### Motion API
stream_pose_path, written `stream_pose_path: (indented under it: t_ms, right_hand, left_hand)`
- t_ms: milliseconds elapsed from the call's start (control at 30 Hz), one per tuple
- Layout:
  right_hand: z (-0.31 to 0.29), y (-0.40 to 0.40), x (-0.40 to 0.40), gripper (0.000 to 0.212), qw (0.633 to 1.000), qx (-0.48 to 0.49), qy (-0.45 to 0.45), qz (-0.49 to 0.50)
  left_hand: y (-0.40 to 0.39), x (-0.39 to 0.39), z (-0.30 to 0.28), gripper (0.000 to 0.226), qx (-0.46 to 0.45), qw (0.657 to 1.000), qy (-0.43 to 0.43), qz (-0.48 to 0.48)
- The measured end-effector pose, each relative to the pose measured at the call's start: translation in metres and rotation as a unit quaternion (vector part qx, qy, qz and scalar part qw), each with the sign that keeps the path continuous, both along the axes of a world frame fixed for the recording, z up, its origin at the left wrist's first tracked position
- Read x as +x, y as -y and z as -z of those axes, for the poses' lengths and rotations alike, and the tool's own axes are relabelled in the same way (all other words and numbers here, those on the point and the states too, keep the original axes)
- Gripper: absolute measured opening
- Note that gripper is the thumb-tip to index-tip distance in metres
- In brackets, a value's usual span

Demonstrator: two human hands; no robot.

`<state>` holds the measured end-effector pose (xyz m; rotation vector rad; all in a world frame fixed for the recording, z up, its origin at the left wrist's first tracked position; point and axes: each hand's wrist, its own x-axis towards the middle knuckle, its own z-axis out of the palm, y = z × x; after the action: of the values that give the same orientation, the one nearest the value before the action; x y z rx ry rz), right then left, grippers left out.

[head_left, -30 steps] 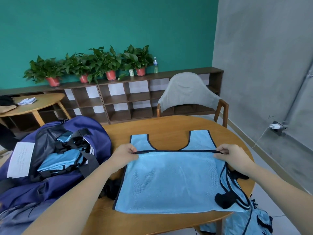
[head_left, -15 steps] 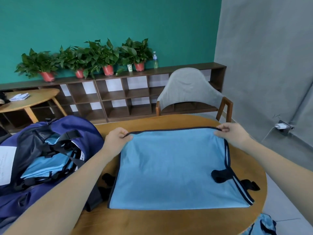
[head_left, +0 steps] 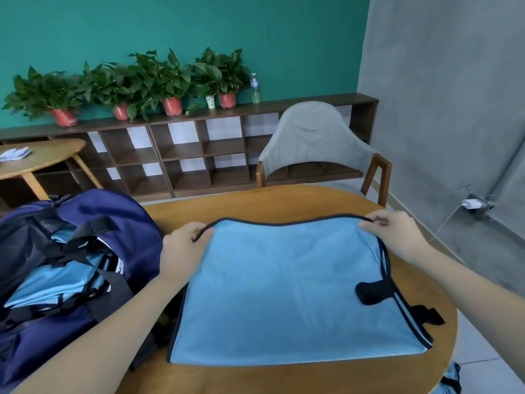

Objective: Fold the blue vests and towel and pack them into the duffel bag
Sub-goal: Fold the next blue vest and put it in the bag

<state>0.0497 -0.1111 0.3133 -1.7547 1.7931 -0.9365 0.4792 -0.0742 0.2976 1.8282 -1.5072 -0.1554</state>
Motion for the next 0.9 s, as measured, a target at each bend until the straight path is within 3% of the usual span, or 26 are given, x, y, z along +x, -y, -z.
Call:
stream_pose_path:
  t_ms: [167, 233, 333, 467, 567, 633, 700, 800, 833, 900]
  right_hand:
    - [-0.022, 0.024, -0.001, 0.018, 0.999, -0.034, 0.015, 0.016]
    - [-0.021, 0.035, 0.003, 0.032, 1.0, 0.011, 0.004, 0.024]
    - [-0.015, 0.029, 0.019, 0.063, 0.994, 0.08, -0.067, 0.016]
    - [-0.007, -0.028, 0.058, 0.046, 0.992, -0.014, -0.113, -0.045]
    - [0.013, -0.081, 0.097, 0.039, 0.977, -0.027, -0.115, -0.175]
    - [0.033, -0.106, 0.117, 0.042, 0.959, -0.015, -0.131, -0.252]
    - [0.048, -0.116, 0.119, 0.06, 0.946, 0.019, -0.173, -0.273]
    - [0.063, -0.106, 0.087, 0.105, 0.944, 0.028, -0.266, -0.193]
    - [0.064, -0.099, 0.07, 0.111, 0.945, 0.033, -0.291, -0.143]
    - [0.063, -0.087, 0.036, 0.102, 0.94, 0.064, -0.331, -0.052]
  left_hand:
    - [0.035, 0.004, -0.017, 0.026, -0.005, 1.0, 0.028, -0.012]
    - [0.05, 0.004, -0.015, 0.031, 0.069, 0.997, 0.043, -0.01]
    - [0.046, -0.01, -0.007, 0.062, 0.195, 0.977, 0.084, -0.029]
    - [0.002, -0.05, 0.007, 0.052, 0.15, 0.971, 0.186, -0.014]
    - [-0.038, -0.081, 0.024, 0.046, 0.089, 0.981, 0.141, 0.1]
    - [-0.059, -0.095, 0.037, 0.044, 0.087, 0.977, 0.126, 0.147]
    - [-0.071, -0.097, 0.046, 0.052, 0.118, 0.969, 0.164, 0.141]
    - [-0.079, -0.079, 0.049, 0.072, 0.209, 0.949, 0.221, 0.086]
    - [-0.081, -0.072, 0.049, 0.077, 0.222, 0.946, 0.225, 0.076]
    - [-0.086, -0.063, 0.048, 0.082, 0.237, 0.942, 0.228, 0.071]
